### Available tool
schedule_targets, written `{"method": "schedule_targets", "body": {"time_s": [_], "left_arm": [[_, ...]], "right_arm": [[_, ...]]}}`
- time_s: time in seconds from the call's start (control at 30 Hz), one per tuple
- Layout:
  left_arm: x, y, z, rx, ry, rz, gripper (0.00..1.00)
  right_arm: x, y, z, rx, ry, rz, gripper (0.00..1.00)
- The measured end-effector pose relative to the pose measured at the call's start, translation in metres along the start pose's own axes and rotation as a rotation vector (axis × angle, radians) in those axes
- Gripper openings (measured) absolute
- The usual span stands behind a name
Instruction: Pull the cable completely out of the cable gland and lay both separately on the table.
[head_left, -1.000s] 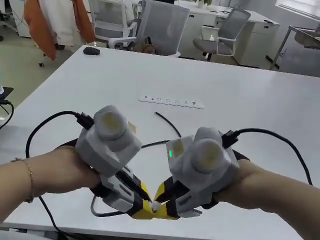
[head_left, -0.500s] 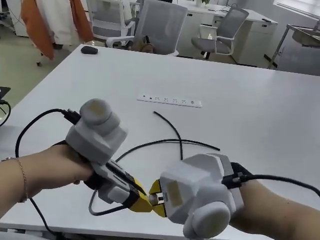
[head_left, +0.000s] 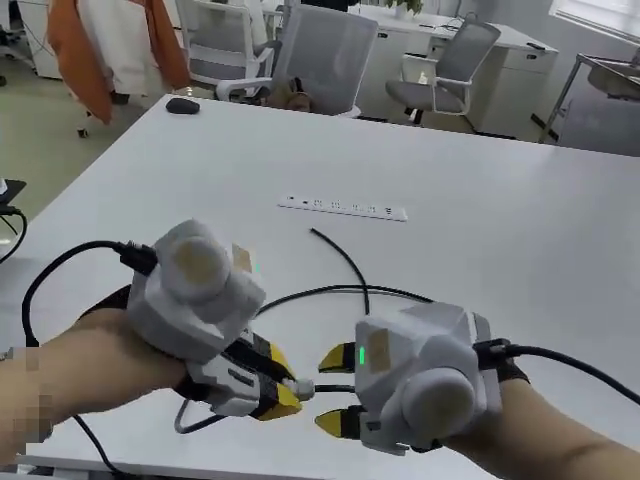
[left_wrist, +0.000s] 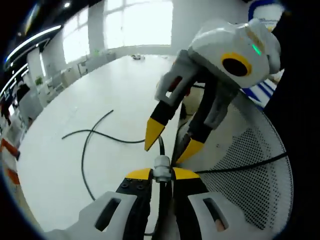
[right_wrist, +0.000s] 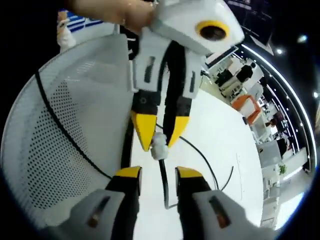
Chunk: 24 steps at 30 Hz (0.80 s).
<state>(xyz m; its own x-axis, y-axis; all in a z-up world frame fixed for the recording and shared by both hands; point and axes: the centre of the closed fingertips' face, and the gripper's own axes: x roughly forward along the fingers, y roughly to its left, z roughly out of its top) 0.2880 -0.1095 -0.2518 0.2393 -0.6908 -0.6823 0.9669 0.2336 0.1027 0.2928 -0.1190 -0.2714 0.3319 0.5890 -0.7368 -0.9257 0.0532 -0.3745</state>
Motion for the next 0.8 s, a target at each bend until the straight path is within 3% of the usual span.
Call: {"method": "schedule_targets", "body": {"time_s": [0.03, 0.17, 0.23, 0.33, 0.43, 0.47, 0.6, 0.73, 0.8], "left_arm": [[-0.001, 0.002, 0.004, 0.066, -0.004, 0.039, 0.16], [0.0, 0.002, 0.005, 0.179, 0.006, 0.112, 0.16], [0.001, 0.001, 0.003, 0.199, 0.017, 0.122, 0.16], [0.002, 0.001, 0.001, 0.237, 0.03, 0.14, 0.17], [0.003, 0.0, 0.004, 0.352, 0.027, 0.178, 0.16], [0.004, -0.003, 0.003, 0.351, 0.029, 0.169, 0.16], [0.006, -0.005, 0.002, 0.328, 0.018, 0.172, 0.16], [0.006, -0.002, -0.001, 0.291, 0.014, 0.176, 0.16], [0.004, 0.001, -0.004, 0.261, 0.004, 0.193, 0.16]], "right_arm": [[0.0, -0.001, 0.001, 0.02, -0.014, -0.013, 0.25], [0.002, 0.0, -0.003, 0.038, -0.007, -0.055, 0.23], [0.002, -0.003, 0.0, 0.049, -0.022, -0.079, 0.21], [0.002, 0.0, 0.006, 0.05, -0.037, -0.073, 0.18], [0.001, -0.004, 0.005, 0.038, -0.032, -0.105, 0.1], [0.0, -0.004, 0.005, 0.038, -0.028, -0.11, 0.05], [-0.001, 0.0, 0.005, 0.046, -0.024, -0.1, 0.05], [-0.002, 0.0, 0.0, 0.049, -0.01, -0.103, 0.04], [-0.004, -0.002, -0.004, 0.084, -0.006, -0.109, 0.04]]}}
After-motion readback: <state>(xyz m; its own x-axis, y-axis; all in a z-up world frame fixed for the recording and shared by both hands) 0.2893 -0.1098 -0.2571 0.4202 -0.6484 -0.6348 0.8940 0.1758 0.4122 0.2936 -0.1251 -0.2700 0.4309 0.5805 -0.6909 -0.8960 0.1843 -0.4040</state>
